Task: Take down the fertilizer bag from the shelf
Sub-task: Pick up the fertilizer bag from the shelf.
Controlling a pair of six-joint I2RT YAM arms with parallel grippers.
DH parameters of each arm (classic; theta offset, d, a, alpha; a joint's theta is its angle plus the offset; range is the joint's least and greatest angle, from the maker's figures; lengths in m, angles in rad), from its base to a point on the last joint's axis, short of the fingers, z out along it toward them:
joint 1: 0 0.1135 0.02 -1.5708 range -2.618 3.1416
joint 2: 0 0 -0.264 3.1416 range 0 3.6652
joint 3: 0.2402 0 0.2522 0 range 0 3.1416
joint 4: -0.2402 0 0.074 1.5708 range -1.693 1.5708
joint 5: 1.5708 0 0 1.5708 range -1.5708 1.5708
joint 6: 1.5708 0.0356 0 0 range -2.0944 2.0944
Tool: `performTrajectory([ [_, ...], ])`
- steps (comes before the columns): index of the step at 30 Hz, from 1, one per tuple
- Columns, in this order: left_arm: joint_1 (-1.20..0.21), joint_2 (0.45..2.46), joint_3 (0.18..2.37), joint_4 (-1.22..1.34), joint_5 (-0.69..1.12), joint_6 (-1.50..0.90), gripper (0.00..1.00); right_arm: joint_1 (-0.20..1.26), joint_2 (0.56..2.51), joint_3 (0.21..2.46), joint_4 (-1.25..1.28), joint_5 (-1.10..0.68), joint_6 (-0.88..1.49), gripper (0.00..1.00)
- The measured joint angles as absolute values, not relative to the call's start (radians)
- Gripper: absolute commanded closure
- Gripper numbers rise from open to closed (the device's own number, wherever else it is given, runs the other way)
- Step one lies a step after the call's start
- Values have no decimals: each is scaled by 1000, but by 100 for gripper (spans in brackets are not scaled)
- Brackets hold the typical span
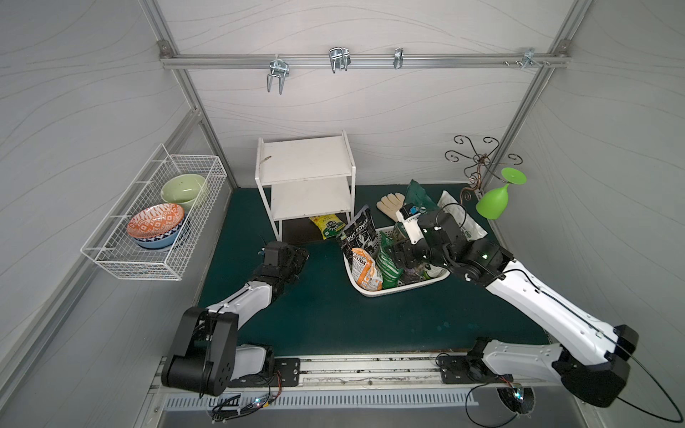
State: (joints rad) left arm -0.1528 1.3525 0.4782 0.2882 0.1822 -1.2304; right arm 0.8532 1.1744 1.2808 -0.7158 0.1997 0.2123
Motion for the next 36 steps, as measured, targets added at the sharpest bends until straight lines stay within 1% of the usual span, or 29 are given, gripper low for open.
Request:
performTrajectory([
  [3,-170,1457,484,459,199,-1294,29,853,1169,1271,-715,200,213,13],
  [7,-181,1562,525,573,199,-1341,29,853,1162,1261,-715,200,213,13],
  [17,-200,1730,673,710,198,-1390,34,853,1153,1243,-715,208,212,13],
  [30,-219,1888,730,770,172,-1408,37,848,1153,1242,-712,227,210,13],
  [36,-229,1927,756,805,171,-1420,38,844,1153,1242,-712,227,209,13],
])
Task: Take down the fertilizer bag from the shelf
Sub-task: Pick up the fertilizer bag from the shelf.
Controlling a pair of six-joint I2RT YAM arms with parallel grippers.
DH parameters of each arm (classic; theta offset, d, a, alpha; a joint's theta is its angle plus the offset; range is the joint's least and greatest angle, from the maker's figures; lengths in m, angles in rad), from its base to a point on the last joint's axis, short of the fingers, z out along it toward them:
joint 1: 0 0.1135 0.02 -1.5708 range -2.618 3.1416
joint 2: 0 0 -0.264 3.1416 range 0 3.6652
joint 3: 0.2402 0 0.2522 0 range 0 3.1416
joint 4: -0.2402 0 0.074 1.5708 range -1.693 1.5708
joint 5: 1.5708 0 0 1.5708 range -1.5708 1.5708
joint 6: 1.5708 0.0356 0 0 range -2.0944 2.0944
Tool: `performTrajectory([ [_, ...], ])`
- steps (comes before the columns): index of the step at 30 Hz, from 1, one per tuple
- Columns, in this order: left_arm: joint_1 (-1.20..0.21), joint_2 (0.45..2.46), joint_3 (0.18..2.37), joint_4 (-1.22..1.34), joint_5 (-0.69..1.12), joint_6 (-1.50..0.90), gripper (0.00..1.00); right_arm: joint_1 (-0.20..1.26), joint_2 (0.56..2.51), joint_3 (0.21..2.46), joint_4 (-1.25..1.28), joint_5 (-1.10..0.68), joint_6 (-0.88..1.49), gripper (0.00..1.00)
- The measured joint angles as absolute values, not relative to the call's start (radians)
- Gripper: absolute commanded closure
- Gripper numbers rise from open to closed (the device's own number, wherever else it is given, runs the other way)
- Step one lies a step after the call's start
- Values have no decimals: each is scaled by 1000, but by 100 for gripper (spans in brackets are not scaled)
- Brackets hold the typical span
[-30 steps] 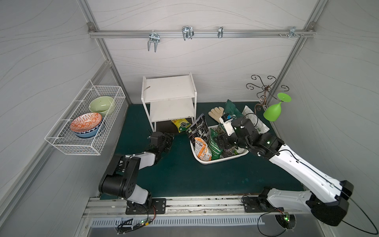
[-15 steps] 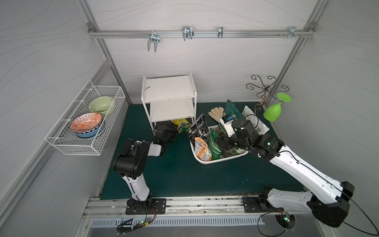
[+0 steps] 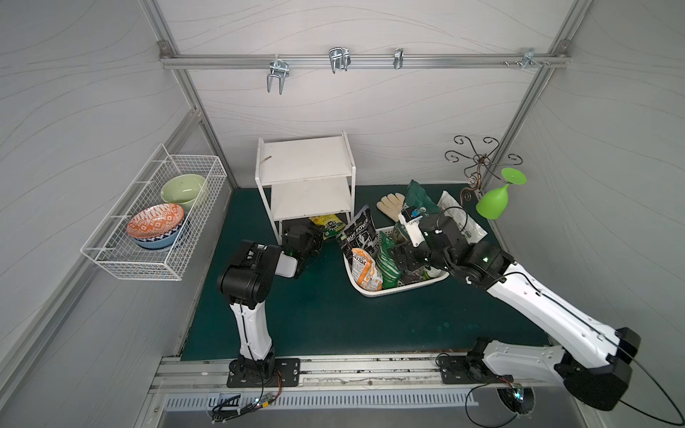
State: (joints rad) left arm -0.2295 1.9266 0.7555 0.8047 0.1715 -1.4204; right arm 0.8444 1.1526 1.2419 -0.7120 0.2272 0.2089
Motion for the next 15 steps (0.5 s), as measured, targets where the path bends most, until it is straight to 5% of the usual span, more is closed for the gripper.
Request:
performTrajectory([
  [6,-237,1937,769,812,172,-1435,40,842,1154,1242,-712,227,205,13],
  [15,-240,1994,822,823,168,-1441,58,842,1161,1242,-713,228,193,13],
])
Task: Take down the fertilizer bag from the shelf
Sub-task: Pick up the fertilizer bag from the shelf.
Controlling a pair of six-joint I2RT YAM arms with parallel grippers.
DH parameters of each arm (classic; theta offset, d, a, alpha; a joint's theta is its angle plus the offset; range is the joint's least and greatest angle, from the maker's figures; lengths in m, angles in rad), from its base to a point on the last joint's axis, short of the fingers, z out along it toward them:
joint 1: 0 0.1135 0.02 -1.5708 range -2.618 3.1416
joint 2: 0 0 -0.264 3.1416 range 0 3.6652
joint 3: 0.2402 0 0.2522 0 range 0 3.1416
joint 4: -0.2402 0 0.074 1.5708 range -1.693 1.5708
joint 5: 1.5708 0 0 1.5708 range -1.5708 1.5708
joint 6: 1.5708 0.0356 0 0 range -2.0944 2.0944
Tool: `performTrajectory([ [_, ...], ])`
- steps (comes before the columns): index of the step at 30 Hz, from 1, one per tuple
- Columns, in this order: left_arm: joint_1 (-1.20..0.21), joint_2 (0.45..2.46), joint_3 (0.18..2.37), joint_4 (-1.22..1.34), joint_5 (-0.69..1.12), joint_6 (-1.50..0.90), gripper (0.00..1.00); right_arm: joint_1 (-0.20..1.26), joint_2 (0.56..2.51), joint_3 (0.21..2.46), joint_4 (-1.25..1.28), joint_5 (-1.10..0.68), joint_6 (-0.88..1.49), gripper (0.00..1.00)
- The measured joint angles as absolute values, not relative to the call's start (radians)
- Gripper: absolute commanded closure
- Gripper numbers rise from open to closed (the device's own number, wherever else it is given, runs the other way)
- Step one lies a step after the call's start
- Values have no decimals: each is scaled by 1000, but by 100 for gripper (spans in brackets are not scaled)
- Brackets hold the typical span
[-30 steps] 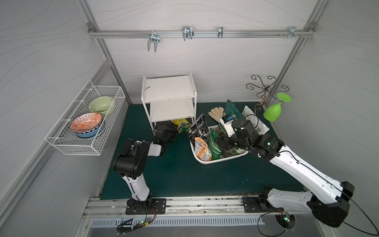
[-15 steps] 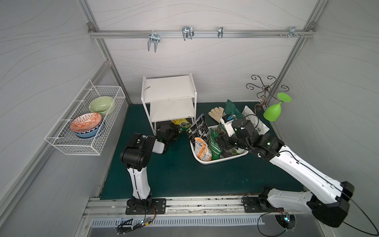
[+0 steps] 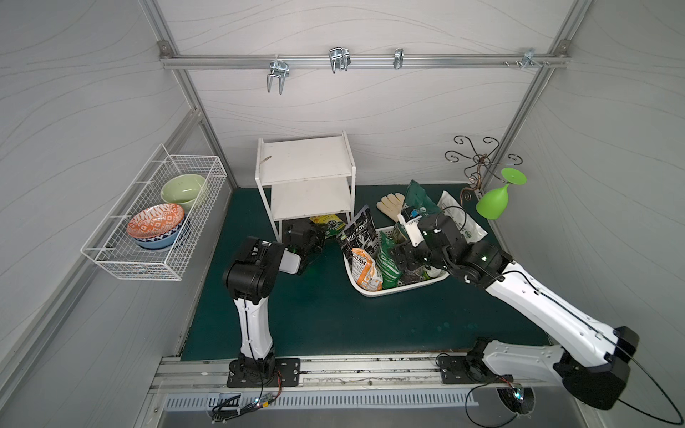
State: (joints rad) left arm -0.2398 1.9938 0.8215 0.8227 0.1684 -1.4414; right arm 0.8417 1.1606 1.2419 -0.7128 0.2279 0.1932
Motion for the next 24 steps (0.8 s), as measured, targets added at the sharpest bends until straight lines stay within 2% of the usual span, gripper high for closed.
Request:
performTrajectory([
  [6,-240,2015,824,846,164,-1444,64,840,1161,1242,-713,231,192,13],
  [10,-241,2015,824,856,161,-1441,84,838,1161,1242,-713,231,192,12],
  [14,-241,2018,823,894,162,-1455,85,837,1161,1242,-714,231,192,13],
  [17,-240,2018,815,926,165,-1469,89,837,1162,1242,-714,231,191,13],
  [24,-230,1965,732,945,192,-1470,90,837,1162,1243,-720,231,183,12],
])
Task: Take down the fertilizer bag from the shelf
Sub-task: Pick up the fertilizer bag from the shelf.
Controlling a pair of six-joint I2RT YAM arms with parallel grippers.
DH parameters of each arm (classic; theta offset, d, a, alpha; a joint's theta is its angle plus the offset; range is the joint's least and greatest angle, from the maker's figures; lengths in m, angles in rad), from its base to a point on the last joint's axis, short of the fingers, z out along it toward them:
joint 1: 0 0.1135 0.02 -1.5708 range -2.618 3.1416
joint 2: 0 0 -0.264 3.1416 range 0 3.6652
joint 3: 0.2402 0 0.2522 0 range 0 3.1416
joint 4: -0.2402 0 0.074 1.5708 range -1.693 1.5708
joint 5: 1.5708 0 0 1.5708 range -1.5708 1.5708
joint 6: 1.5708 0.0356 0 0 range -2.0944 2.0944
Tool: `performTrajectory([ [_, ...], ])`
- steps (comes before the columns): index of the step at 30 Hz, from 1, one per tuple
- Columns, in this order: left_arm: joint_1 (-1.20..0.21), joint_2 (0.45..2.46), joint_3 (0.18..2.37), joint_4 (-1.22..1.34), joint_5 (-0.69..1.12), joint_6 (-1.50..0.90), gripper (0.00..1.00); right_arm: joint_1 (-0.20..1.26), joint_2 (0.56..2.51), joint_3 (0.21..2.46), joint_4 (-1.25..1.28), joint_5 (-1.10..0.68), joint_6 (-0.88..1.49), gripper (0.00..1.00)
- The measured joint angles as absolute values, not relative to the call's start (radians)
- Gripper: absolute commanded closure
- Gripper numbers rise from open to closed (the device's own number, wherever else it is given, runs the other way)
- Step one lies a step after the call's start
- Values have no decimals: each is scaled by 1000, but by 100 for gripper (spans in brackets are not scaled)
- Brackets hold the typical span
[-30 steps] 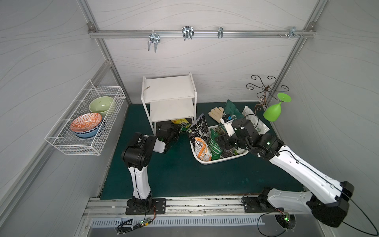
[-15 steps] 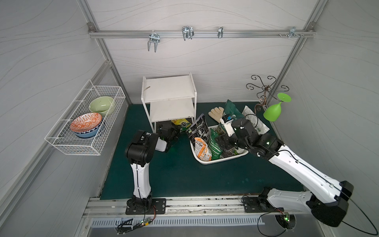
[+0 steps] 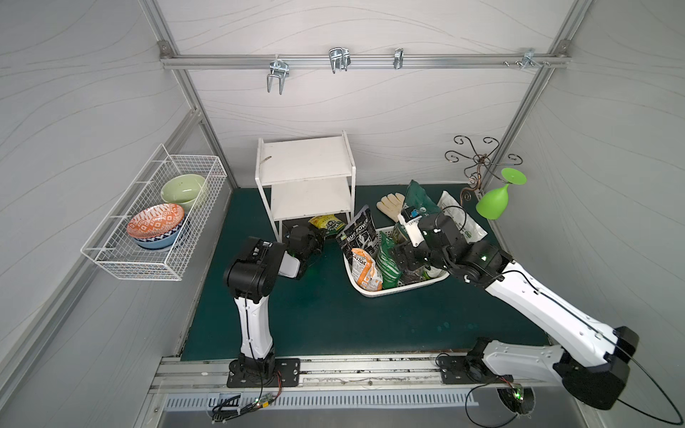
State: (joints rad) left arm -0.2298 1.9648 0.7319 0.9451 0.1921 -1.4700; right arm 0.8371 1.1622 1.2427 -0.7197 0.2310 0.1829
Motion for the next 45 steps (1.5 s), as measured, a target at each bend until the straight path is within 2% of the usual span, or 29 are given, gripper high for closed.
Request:
performTrajectory([
  [15,-191,1708,493,929,270,-1476,92,895,1178,1310,-736,207,122,12],
  [22,-170,1539,479,790,342,-1451,98,952,1208,1333,-739,202,78,11],
  [26,-162,1396,481,625,380,-1393,100,997,1237,1346,-741,206,44,11],
  [32,-155,1246,589,324,450,-1259,100,1048,1277,1370,-744,214,-3,11],
  [45,-151,1229,982,-127,649,-1037,100,1057,1335,1474,-741,202,-112,10],
])
